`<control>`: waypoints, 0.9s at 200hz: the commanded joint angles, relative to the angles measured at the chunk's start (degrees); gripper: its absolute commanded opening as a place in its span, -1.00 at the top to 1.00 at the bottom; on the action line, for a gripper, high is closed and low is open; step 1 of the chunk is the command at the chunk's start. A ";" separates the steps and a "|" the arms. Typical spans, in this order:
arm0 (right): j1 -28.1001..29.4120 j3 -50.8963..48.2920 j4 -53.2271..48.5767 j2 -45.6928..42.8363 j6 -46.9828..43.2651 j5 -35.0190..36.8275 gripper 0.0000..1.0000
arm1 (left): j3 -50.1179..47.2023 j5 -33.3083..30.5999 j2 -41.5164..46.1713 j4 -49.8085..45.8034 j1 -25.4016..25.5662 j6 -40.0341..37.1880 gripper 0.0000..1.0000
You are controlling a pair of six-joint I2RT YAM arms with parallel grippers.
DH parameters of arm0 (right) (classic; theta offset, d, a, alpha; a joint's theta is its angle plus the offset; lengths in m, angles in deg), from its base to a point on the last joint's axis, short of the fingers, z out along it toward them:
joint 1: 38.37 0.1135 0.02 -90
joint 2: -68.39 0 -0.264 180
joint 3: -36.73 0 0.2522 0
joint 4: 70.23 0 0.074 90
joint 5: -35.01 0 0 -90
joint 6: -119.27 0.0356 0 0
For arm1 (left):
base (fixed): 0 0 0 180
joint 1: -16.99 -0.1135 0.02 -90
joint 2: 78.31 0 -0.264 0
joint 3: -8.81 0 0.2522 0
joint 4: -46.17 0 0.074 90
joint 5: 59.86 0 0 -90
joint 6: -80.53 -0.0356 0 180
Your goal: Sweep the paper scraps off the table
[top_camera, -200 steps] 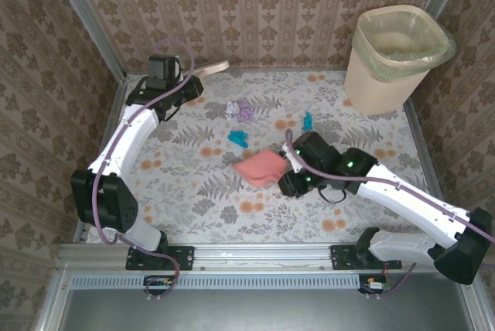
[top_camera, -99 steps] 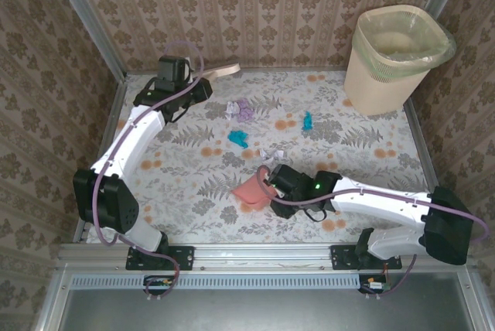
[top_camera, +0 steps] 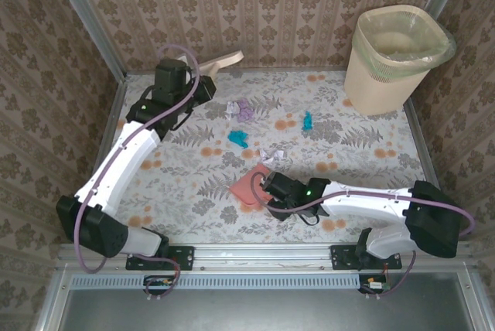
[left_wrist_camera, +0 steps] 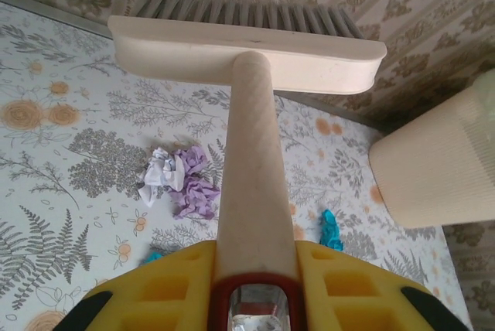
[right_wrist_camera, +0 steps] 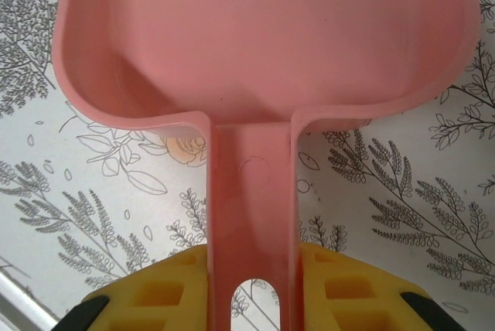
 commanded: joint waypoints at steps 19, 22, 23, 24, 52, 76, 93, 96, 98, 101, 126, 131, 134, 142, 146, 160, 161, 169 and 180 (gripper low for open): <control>0.33 -1.14 1.12 5.43 -1.99 2.49 1.00 | -12.77 -11.40 7.67 4.95 8.50 9.76 1.00; 0.33 -1.15 1.18 5.58 -2.12 2.42 1.00 | -14.13 -12.58 8.42 5.49 9.32 10.35 1.00; 0.33 -1.14 1.17 5.68 -2.12 2.39 1.00 | -14.75 -13.03 8.81 5.69 9.55 10.49 1.00; 0.33 -1.13 1.21 5.73 -2.16 2.37 1.00 | -15.24 -13.43 9.09 5.84 9.84 10.68 1.00; 0.33 -1.82 2.44 6.01 -2.45 1.91 1.00 | -22.05 -19.31 15.69 3.80 13.27 12.50 1.00; 0.24 -2.67 3.41 5.23 -2.36 2.04 1.00 | -23.53 -18.48 18.45 -1.45 13.50 11.22 1.00; 0.24 -3.57 5.23 5.04 -2.15 2.53 1.00 | -23.98 -16.34 18.24 -4.82 13.44 9.79 1.00; 0.24 -3.58 5.34 5.07 -2.06 2.47 1.00 | -23.84 -15.76 17.98 -5.56 13.32 9.38 1.00; 0.26 -3.59 5.37 5.15 -1.99 2.58 1.00 | -23.76 -15.39 17.81 -6.02 13.19 9.12 1.00; 0.24 -3.59 5.26 5.29 -1.94 2.62 1.00 | -23.53 -14.63 17.47 -6.83 13.07 8.71 1.00; 0.24 -3.66 4.91 4.83 -1.41 4.21 1.00 | -19.11 -9.29 13.68 -13.39 12.07 3.58 1.00; 0.24 -3.80 5.02 4.53 -1.34 4.41 1.00 | -18.02 -8.86 12.73 -14.69 11.98 2.55 1.00; 0.24 -3.96 5.07 4.40 -1.31 4.55 1.00 | -17.23 -8.66 11.96 -15.55 11.99 2.03 1.00; 0.24 -4.11 5.28 4.25 -1.08 4.67 1.00 | -15.51 -8.23 10.10 -17.32 11.96 0.76 1.00; 0.24 -4.11 5.19 4.21 -1.04 4.87 1.00 | -14.65 -8.01 9.20 -18.12 11.97 0.27 1.00; 0.24 -4.03 5.05 4.28 -0.97 5.02 1.00 | -12.99 -7.00 6.53 -19.35 11.97 -0.65 1.00; 0.24 -4.03 5.04 4.33 -1.01 5.01 1.00 | -12.96 -6.76 6.37 -19.30 11.97 -0.69 1.00; 0.24 -4.03 5.16 4.38 -0.92 5.08 1.00 | -12.70 -5.69 5.22 -18.83 11.97 -1.13 1.00; 0.24 -4.11 5.22 4.38 -0.81 5.04 1.00 | -12.30 -4.61 3.63 -18.18 12.00 -1.36 1.00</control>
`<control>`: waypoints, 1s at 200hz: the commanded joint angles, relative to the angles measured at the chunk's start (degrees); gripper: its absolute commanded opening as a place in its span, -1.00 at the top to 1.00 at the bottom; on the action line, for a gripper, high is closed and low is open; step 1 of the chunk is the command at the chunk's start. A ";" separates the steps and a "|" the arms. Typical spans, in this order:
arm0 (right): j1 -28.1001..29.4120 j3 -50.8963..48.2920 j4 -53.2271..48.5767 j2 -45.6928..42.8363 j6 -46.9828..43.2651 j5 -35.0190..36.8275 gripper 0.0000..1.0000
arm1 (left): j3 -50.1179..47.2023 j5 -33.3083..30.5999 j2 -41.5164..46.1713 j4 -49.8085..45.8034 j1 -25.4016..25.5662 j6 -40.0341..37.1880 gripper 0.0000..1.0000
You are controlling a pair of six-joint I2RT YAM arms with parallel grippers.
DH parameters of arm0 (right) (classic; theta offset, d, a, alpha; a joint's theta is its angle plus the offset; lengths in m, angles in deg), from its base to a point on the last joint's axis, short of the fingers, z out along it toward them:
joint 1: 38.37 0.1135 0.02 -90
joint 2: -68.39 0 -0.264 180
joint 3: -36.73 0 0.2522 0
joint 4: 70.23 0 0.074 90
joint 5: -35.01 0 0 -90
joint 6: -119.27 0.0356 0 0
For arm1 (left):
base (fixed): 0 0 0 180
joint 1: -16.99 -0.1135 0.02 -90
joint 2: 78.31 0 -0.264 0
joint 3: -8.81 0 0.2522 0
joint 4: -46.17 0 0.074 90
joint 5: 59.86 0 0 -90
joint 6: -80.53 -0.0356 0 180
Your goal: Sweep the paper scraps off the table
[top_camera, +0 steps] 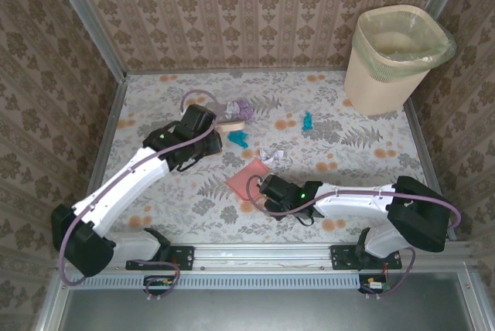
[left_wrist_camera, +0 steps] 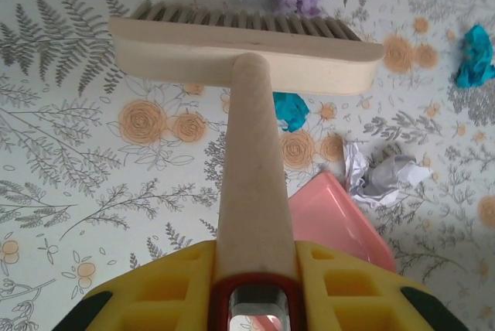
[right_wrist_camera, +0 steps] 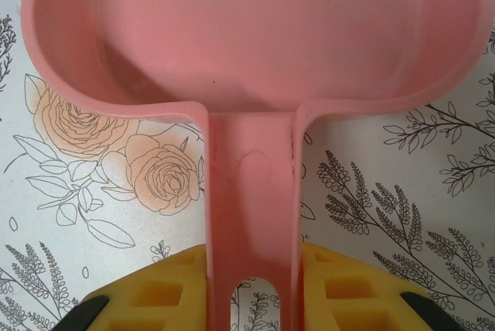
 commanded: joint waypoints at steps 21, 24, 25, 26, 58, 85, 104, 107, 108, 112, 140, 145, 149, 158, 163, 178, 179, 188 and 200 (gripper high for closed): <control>0.24 -1.64 -3.13 -0.16 0.64 1.93 1.00 | 4.55 4.06 -5.59 -2.07 -0.19 -4.78 1.00; 0.24 -1.64 -3.13 -0.22 0.61 1.93 1.00 | 4.90 4.04 -6.23 -2.35 -0.18 -4.95 1.00; 0.24 -1.69 -3.13 -0.31 0.66 2.00 1.00 | 5.06 4.04 -6.43 -2.42 -0.17 -4.98 1.00; 0.24 -1.71 -3.13 -0.37 0.66 2.01 1.00 | 5.18 4.04 -6.62 -2.50 -0.16 -5.04 1.00; 0.24 -2.17 -2.82 -1.05 0.71 2.02 1.00 | 8.45 1.60 -11.11 -4.70 0.77 -6.18 1.00; 0.24 -2.08 -2.88 -0.87 0.73 2.20 1.00 | 10.60 0.28 -13.83 -6.84 1.46 -6.84 1.00; 0.24 -2.07 -2.87 -0.69 0.74 2.19 1.00 | 11.36 0.25 -14.47 -7.87 1.77 -7.37 1.00; 0.24 -2.04 -2.92 -0.69 0.71 2.20 1.00 | 11.32 0.22 -14.47 -8.05 1.85 -7.39 1.00; 0.24 -2.06 -2.89 -0.69 0.69 2.20 1.00 | 11.35 0.15 -14.42 -8.08 1.86 -7.39 1.00; 0.24 -2.06 -2.87 -0.74 0.71 2.19 1.00 | 11.37 0.15 -14.34 -8.20 1.93 -7.39 1.00; 0.16 -2.08 -2.87 -0.87 0.75 2.19 1.00 | 10.44 0.03 -12.58 -9.21 2.25 -7.74 1.00; 0.15 -2.08 -2.89 -0.96 0.72 2.20 1.00 | 10.09 0.07 -12.04 -9.43 2.33 -7.75 1.00; 0.15 -2.08 -2.89 -1.02 0.69 2.20 1.00 | 9.77 0.06 -11.62 -9.58 2.35 -7.74 1.00; 0.15 -2.17 -2.87 -1.05 0.67 2.20 1.00 | 8.87 0.41 -10.58 -9.84 2.40 -7.80 1.00; 0.15 -2.18 -2.87 -1.04 0.66 2.20 1.00 | 8.32 0.66 -10.01 -10.00 2.51 -7.83 1.00; 0.15 -2.09 -2.99 -1.05 0.62 2.20 1.00 | 6.66 1.73 -7.84 -10.51 2.88 -7.92 1.00; 0.15 -2.09 -2.97 -1.05 0.65 2.20 1.00 | 6.55 1.78 -7.68 -10.50 2.95 -7.87 1.00; 0.07 -2.09 -2.95 -1.13 0.62 2.15 1.00 | 5.51 2.48 -6.20 -10.83 3.11 -7.87 1.00; 0.06 -2.22 -2.99 -1.38 0.67 2.28 1.00 | 4.20 4.00 -4.09 -10.82 3.25 -7.68 1.00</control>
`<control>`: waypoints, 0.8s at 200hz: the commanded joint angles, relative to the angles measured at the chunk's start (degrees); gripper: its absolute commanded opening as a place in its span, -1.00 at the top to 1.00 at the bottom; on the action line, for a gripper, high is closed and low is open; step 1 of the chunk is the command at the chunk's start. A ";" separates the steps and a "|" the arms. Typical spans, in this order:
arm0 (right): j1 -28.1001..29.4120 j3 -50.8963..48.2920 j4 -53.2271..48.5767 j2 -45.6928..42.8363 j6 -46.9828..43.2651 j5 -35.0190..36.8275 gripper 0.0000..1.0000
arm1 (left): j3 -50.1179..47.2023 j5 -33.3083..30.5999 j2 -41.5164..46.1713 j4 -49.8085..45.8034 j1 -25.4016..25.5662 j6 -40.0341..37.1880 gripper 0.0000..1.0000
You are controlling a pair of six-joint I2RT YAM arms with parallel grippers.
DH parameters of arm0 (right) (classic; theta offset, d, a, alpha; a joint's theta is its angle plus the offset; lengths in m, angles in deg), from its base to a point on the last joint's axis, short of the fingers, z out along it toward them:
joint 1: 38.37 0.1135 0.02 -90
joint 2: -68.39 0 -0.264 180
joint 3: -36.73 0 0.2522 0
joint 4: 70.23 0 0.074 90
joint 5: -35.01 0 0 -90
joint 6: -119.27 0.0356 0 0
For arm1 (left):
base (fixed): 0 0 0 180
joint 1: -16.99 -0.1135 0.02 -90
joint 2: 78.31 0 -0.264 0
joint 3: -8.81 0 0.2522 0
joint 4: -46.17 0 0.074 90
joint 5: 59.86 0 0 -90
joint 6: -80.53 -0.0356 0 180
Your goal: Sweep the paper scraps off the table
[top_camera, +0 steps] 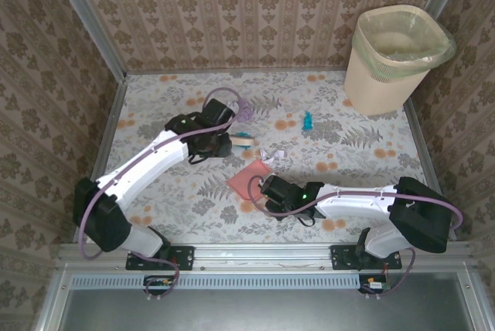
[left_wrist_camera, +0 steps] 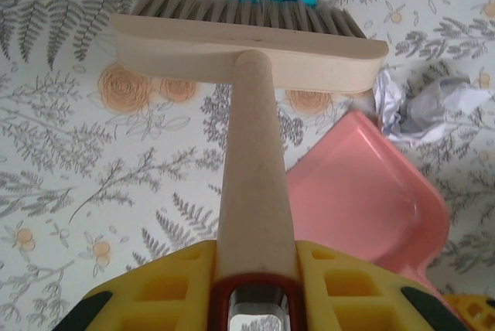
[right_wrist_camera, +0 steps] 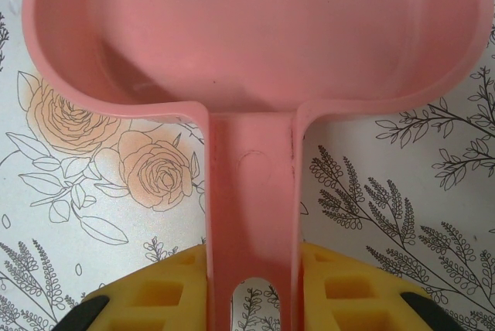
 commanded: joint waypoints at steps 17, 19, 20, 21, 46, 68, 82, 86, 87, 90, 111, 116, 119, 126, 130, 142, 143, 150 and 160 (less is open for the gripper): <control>-0.01 -1.49 -3.35 -0.76 0.56 1.86 1.00 | -3.71 4.68 8.38 -1.35 0.58 -0.86 1.00; -0.09 -1.47 -3.41 -0.83 0.58 1.85 1.00 | -3.83 4.81 8.74 -1.24 0.56 -0.81 1.00; -0.10 -1.48 -3.42 -0.84 0.62 1.85 1.00 | -3.89 4.84 8.96 -1.18 0.61 -0.75 1.00; -0.10 -1.49 -3.43 -0.85 0.63 1.85 1.00 | -3.92 4.89 9.20 -1.15 0.58 -0.73 1.00; -0.37 -1.76 -3.27 -1.37 0.71 1.72 1.00 | -4.00 5.07 13.20 0.11 0.57 -0.14 1.00; -0.55 -2.02 -3.11 -1.67 0.81 1.67 1.00 | -3.89 5.82 14.39 2.44 -0.08 -0.52 1.00; -0.72 -2.10 -3.09 -1.67 0.86 1.59 1.00 | -3.16 5.82 13.35 2.79 -1.20 -0.78 1.00; -0.73 -2.22 -3.02 -1.64 0.79 1.58 1.00 | -2.88 5.82 12.85 2.92 -1.43 -0.91 1.00; -0.73 -2.21 -3.05 -1.69 0.81 1.54 1.00 | -2.80 5.82 12.73 2.93 -1.53 -0.94 1.00; -0.73 -2.24 -3.08 -1.65 0.76 1.50 1.00 | -2.55 5.82 12.32 2.93 -1.75 -1.08 1.00; -0.89 -2.37 -2.96 -1.64 0.89 1.41 1.00 | -0.88 5.29 8.55 3.24 -2.58 -1.84 1.00; -0.86 -2.37 -2.93 -1.72 0.88 1.41 1.00 | -0.43 4.93 7.51 3.13 -2.71 -2.03 1.00; -0.90 -2.39 -2.93 -1.65 0.84 1.41 1.00 | -0.11 4.80 6.91 3.04 -2.76 -2.14 1.00; -0.97 -2.37 -2.92 -1.69 0.83 1.41 1.00 | 0.42 4.33 5.50 2.94 -2.75 -2.38 1.00; -0.98 -2.42 -2.95 -1.69 0.94 1.41 1.00 | 0.71 4.00 4.71 2.78 -2.70 -2.52 1.00; -1.08 -2.46 -2.95 -1.68 0.95 1.41 1.00 | 1.63 3.66 2.21 2.09 -2.68 -2.81 1.00; -1.08 -2.46 -2.93 -1.66 0.98 1.41 1.00 | 1.70 3.69 2.05 2.02 -2.60 -2.85 1.00; -1.08 -2.44 -2.84 -1.64 0.95 1.39 1.00 | 2.35 4.11 0.77 1.26 -2.38 -3.17 1.00; -1.19 -2.43 -2.82 -1.64 0.94 1.32 1.00 | 3.28 4.84 -1.00 0.05 -1.45 -3.95 1.00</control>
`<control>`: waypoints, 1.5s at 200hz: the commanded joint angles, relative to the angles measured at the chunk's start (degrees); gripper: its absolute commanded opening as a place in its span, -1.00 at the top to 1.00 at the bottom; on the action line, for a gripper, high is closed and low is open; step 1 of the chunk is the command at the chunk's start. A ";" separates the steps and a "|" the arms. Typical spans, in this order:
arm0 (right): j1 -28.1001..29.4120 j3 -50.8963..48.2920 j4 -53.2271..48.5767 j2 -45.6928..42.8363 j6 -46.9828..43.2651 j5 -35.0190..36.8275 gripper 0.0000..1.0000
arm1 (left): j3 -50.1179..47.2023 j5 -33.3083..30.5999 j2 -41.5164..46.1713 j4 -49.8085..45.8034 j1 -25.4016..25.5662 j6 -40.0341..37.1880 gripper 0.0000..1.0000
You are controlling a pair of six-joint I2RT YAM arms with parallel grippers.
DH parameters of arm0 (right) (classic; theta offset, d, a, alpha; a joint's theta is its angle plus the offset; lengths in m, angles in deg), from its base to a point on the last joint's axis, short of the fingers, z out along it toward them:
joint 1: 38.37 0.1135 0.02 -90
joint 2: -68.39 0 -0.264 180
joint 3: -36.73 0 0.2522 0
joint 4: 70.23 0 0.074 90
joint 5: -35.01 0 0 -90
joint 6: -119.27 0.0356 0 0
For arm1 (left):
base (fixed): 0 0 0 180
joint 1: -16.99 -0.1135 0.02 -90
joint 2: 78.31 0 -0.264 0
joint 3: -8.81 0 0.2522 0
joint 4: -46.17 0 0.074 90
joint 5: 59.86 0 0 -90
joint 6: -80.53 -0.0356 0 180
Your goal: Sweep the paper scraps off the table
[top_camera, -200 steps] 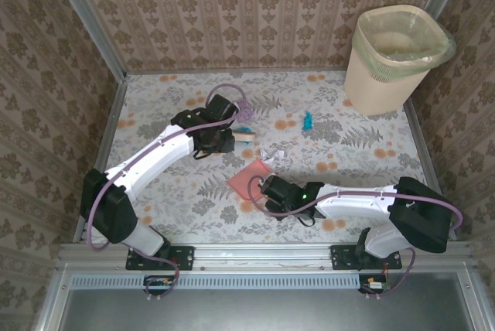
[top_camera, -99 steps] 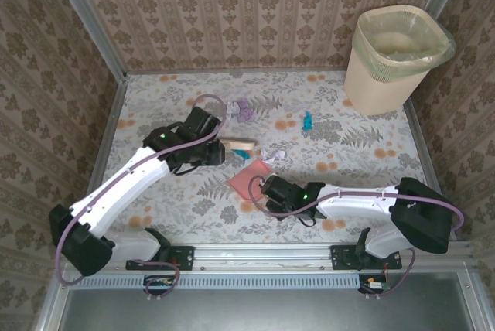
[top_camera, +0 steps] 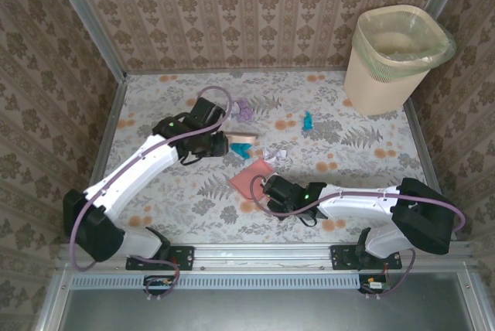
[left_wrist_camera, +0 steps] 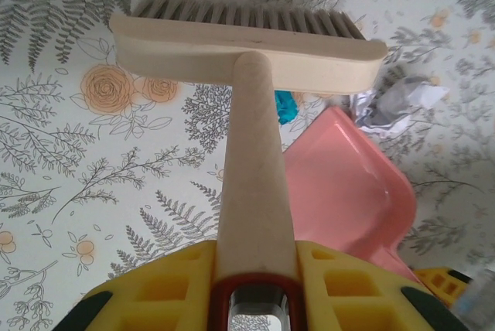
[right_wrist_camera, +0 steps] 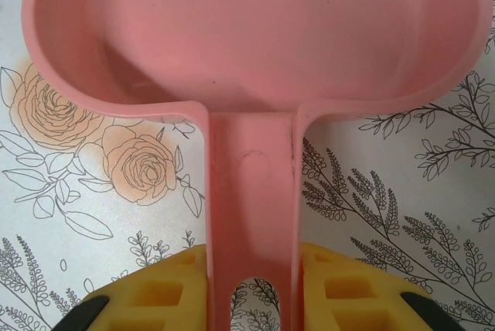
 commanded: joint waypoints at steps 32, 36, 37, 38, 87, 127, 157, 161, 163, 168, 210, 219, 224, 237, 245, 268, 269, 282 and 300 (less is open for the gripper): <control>-0.71 -1.57 -2.80 -2.52 0.87 0.84 1.00 | 3.35 -2.72 -4.02 -5.66 4.49 -3.37 1.00; -0.78 -1.57 -2.76 -2.61 0.86 0.82 1.00 | 2.70 -2.65 -3.63 -5.76 4.69 -3.25 1.00; -0.79 -1.57 -2.75 -2.61 0.82 0.82 1.00 | 2.57 -2.60 -3.50 -5.74 4.70 -3.22 1.00; -0.79 -1.61 -2.80 -2.61 0.80 0.82 1.00 | 2.10 -2.57 -3.50 -5.73 4.78 -3.16 1.00; -1.19 -1.76 -2.54 -2.79 0.85 0.11 1.00 | -6.04 3.25 4.65 -4.76 5.88 -1.43 1.00; -1.32 -1.82 -2.41 -2.78 0.83 0.00 1.00 | -9.47 9.44 8.96 -4.42 7.10 -0.73 1.00; -1.32 -1.83 -2.41 -2.87 0.87 0.11 1.00 | -10.87 13.55 9.97 -2.37 7.89 -0.02 1.00; -1.32 -1.89 -2.41 -2.88 0.95 0.11 1.00 | -10.92 13.83 10.06 -2.27 8.03 0.02 1.00; -1.32 -1.91 -2.43 -2.95 0.93 0.11 1.00 | -10.96 13.98 10.13 -2.22 8.08 -0.01 1.00; -1.32 -1.92 -2.41 -3.01 0.90 0.11 1.00 | -10.94 14.28 10.20 -2.13 8.12 -0.02 1.00; -1.36 -2.18 -2.26 -3.47 0.96 0.11 1.00 | -10.73 15.39 12.19 -0.90 8.16 0.44 1.00; -1.49 -2.18 -2.27 -3.48 0.96 0.11 1.00 | -10.66 14.93 12.88 -0.76 8.11 0.67 1.00; -1.49 -2.20 -2.21 -3.47 1.01 0.11 1.00 | -10.68 14.51 13.21 -0.71 8.07 0.75 1.00; -1.50 -2.18 -2.15 -3.45 0.97 0.11 1.00 | -10.98 12.93 14.33 -0.47 7.77 1.18 1.00; -1.50 -2.22 -2.15 -3.49 1.00 0.11 1.00 | -11.33 11.85 15.06 -0.42 7.51 1.61 1.00; -1.49 -2.36 -2.09 -3.76 0.87 0.03 1.00 | -12.54 10.73 17.01 0.52 5.85 2.62 1.00; -1.50 -2.36 -2.07 -3.80 0.87 0.03 1.00 | -12.61 10.64 17.06 0.52 5.76 2.66 1.00; -1.50 -2.53 -2.01 -4.01 0.93 0.03 1.00 | -12.93 8.56 18.25 0.45 4.86 3.17 1.00; -1.48 -2.62 -1.94 -4.20 0.87 0.02 1.00 | -13.10 6.16 20.27 0.47 2.93 3.90 1.00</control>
